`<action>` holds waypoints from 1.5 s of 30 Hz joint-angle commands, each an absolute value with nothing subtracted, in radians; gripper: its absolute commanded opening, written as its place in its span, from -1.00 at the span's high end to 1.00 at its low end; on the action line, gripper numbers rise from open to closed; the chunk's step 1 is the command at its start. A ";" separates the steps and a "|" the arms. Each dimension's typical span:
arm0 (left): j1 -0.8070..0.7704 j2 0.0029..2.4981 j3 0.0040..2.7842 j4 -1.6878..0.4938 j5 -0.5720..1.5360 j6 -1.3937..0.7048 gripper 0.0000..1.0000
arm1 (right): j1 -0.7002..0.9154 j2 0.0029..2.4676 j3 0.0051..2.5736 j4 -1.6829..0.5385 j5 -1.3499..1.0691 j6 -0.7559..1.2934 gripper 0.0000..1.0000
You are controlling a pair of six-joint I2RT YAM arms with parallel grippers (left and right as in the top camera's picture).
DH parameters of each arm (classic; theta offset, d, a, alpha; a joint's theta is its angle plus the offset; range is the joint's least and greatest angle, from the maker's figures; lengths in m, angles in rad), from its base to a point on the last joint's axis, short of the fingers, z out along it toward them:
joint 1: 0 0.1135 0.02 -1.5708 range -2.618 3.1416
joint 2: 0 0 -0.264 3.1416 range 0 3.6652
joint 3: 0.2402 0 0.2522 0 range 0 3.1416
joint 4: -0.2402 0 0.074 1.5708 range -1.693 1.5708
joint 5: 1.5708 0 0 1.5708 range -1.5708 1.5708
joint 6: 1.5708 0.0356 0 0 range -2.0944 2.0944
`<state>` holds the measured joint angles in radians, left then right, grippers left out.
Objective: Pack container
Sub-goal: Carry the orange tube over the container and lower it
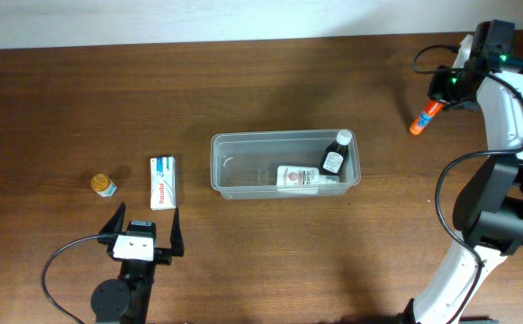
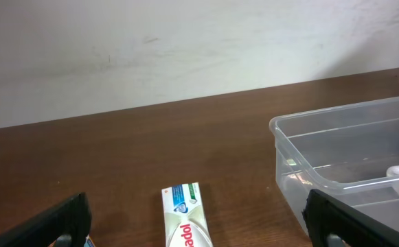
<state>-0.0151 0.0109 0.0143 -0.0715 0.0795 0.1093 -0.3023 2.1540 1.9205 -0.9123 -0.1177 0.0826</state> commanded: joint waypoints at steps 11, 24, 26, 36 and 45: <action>-0.010 0.006 0.009 -0.072 0.090 0.118 -0.99 | -0.301 2.142 2.606 -1.515 -0.385 0.093 0.65; -0.010 0.006 0.009 -0.072 0.090 0.118 -0.99 | -0.273 2.071 2.719 -1.699 -0.689 0.082 0.80; -0.010 0.006 0.009 -0.073 0.090 0.118 -0.99 | -0.248 2.034 2.713 -1.699 -0.688 0.084 0.81; -0.010 0.006 0.009 -0.073 0.090 0.118 -0.99 | -0.030 1.783 2.278 -1.699 -0.529 0.082 0.79; -0.010 0.006 0.009 -0.073 0.090 0.118 -0.99 | 0.088 1.772 1.943 -1.428 -0.514 0.201 0.78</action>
